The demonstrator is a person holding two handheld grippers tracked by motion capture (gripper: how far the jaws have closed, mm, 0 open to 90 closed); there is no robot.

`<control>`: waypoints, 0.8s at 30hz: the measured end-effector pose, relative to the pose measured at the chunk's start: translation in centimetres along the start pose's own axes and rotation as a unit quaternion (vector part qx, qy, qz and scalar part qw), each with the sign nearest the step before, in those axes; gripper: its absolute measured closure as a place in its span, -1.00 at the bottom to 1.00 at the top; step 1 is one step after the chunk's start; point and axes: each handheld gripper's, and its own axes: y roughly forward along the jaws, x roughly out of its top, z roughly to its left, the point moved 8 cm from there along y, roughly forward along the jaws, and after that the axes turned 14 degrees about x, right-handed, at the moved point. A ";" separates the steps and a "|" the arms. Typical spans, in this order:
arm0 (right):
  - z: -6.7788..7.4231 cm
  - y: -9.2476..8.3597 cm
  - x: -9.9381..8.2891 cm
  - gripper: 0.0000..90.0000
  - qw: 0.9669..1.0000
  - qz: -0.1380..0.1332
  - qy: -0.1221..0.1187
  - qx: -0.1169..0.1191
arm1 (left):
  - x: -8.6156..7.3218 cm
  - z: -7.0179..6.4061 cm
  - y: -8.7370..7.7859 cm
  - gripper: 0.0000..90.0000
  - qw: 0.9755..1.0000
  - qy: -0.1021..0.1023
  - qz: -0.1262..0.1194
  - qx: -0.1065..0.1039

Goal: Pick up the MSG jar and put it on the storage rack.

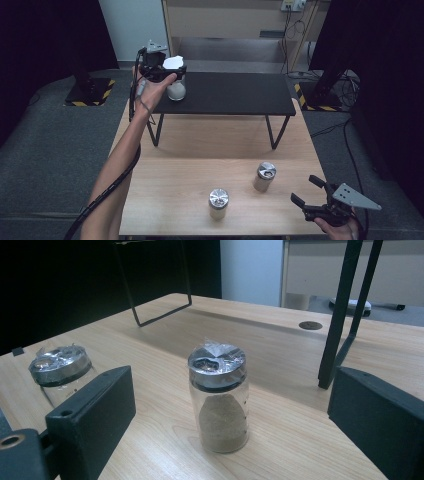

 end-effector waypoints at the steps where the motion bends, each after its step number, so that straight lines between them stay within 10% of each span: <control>1: 0.0 0.0 0.0 -0.88 1.000 0.000 0.000 0.000 | 0.0 0.0 0.0 -0.36 1.000 0.001 0.000 0.000; 11: 0.0 0.0 0.0 -0.88 1.000 0.002 -0.002 -0.001 | 0.4 0.6 -1.0 -0.86 0.999 -0.006 -0.032 -0.006; 24: 0.1 0.0 0.0 -0.88 1.000 0.002 -0.003 -0.001 | 0.8 1.4 -4.8 -0.92 0.996 0.011 -0.082 -0.039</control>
